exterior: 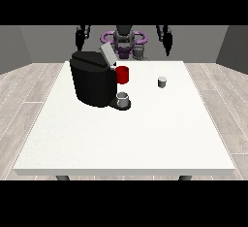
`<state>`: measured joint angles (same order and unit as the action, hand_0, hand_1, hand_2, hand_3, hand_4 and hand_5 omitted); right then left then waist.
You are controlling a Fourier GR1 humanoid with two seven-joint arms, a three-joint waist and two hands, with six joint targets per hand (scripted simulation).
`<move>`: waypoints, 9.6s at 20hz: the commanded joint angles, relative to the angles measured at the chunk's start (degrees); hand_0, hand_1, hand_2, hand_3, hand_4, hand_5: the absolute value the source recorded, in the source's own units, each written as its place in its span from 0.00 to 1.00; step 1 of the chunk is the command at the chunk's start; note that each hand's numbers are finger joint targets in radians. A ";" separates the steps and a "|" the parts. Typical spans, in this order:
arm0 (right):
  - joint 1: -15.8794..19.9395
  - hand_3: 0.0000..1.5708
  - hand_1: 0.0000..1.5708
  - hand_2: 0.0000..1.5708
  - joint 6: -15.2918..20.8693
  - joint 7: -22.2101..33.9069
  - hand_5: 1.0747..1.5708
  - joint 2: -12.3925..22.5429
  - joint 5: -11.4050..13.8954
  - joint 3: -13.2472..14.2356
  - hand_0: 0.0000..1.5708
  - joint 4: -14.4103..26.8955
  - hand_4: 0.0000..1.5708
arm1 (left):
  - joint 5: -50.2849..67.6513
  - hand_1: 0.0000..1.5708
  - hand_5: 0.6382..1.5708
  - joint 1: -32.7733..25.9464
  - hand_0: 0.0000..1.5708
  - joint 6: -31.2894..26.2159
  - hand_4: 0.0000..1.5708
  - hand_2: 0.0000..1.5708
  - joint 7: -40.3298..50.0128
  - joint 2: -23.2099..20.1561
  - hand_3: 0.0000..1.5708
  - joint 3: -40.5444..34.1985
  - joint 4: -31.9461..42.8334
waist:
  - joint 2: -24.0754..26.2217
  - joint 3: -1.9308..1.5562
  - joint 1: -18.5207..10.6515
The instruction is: Insert the coffee pod into the coffee machine and close the lid
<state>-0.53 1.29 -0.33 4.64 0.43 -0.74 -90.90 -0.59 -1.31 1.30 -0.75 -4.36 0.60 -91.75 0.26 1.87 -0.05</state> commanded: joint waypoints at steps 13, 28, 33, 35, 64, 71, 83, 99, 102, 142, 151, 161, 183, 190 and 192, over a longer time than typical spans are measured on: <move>-1.76 0.00 0.00 0.00 5.33 -8.46 1.00 -4.50 -1.62 4.17 0.00 3.53 0.14 | 2.90 0.00 1.00 -2.58 0.00 -10.23 0.17 0.00 -10.30 -6.02 0.00 -3.53 1.35 | 1.94 -1.88 -0.29; 3.62 0.00 0.00 0.00 1.74 -1.73 1.00 -0.97 -3.93 1.98 0.00 -2.00 0.18 | -0.83 0.00 1.00 15.80 0.00 -11.20 0.00 0.00 -4.03 -16.24 0.00 -12.55 21.61 | -6.11 -1.85 8.71; 4.35 0.00 0.00 0.00 3.97 -5.21 1.00 -2.98 -1.80 1.41 0.00 2.92 0.21 | -4.70 0.00 1.00 19.21 0.00 -10.43 0.00 0.00 -1.09 -14.98 0.00 -9.49 25.96 | -6.80 -1.87 7.17; 8.63 0.00 0.00 0.00 8.88 -2.47 1.00 -4.57 -0.11 0.82 0.00 3.43 0.23 | -5.84 0.00 1.00 20.31 0.00 -12.03 0.00 0.00 -3.60 -16.53 0.00 -9.05 28.01 | -8.74 -1.86 5.23; 13.54 0.00 0.00 0.00 7.90 -2.37 1.00 -2.96 0.90 1.93 0.00 11.32 0.31 | -28.36 0.39 1.00 30.45 0.39 0.33 0.00 0.47 -10.57 -17.97 0.31 -2.50 52.76 | -10.72 -1.86 8.17; 13.41 0.00 0.00 0.00 6.31 -4.83 1.00 -2.37 -1.38 3.71 0.00 12.60 0.32 | -30.09 0.49 1.00 33.15 0.49 5.10 0.22 0.58 -14.39 -18.11 0.44 -4.52 55.70 | -10.96 -1.86 8.23; 15.51 0.00 0.00 0.00 8.93 -4.44 1.00 -4.06 -1.53 4.17 0.00 13.32 0.28 | -36.55 0.75 1.00 34.72 0.75 9.99 0.26 0.82 -17.18 -17.06 0.75 -1.98 60.42 | -12.31 -1.86 7.79; 13.43 0.00 0.00 0.00 6.40 -5.80 1.00 -2.46 -2.79 5.91 0.00 21.24 0.32 | -34.35 0.79 1.00 46.46 0.79 -9.15 0.36 0.84 -14.63 -18.05 0.82 -0.80 51.43 | -3.27 -1.90 5.80; 15.26 0.00 0.00 0.00 4.89 -5.21 1.00 -2.49 -3.54 5.10 0.00 19.53 0.30 | -33.93 0.81 1.00 51.37 0.81 -7.27 0.35 0.85 -12.59 -18.63 0.82 -3.08 51.82 | -6.53 -1.89 9.56; 19.80 0.00 0.00 0.00 10.02 -0.89 1.00 -4.55 -0.56 1.09 0.00 10.20 0.33 | -36.10 0.80 1.00 69.94 0.80 -10.01 0.32 0.82 -5.72 -22.47 0.77 -8.02 56.52 | -15.39 -1.88 17.77; 20.20 0.00 0.00 0.00 7.13 -3.95 1.00 -1.60 -3.09 5.40 0.00 12.66 0.29 | -36.96 0.77 1.00 68.88 0.77 -8.16 0.33 0.81 -6.29 -19.92 0.77 -7.31 55.78 | -16.90 -1.89 16.70; 21.17 0.00 0.00 0.00 8.08 -6.64 1.00 -2.29 -2.08 5.12 0.00 14.90 0.26 | -38.06 0.78 1.00 70.49 0.78 -8.43 0.31 0.81 -3.74 -17.74 0.75 -6.55 56.06 | -17.34 -1.91 15.99; 21.01 0.00 0.00 0.00 7.60 -3.99 1.00 -0.79 -3.98 6.97 0.00 14.50 0.26 | -39.86 0.65 1.00 68.16 0.65 -10.04 0.23 0.69 -9.43 -21.26 0.58 -6.36 56.07 | -16.37 -1.89 14.00; 20.41 0.00 0.00 0.00 9.72 -4.88 1.00 -2.12 -1.77 5.55 0.00 15.13 0.22 | -43.45 0.00 1.00 69.63 0.00 -13.60 0.00 0.00 -7.77 -21.58 0.00 -2.93 56.65 | -16.15 -1.91 15.22; 17.68 0.00 0.00 0.00 8.18 -6.05 1.00 -2.57 -2.25 4.35 0.00 13.22 0.25 | -42.84 0.00 1.00 68.25 0.00 -13.09 0.00 0.00 -8.56 -22.16 0.00 -4.20 57.51 | -15.18 -1.89 16.59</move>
<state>18.33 9.81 -5.02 2.25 -1.70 3.67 -77.98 -42.61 67.20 -10.63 -10.02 -26.79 -4.18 -34.92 -15.45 -0.12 16.06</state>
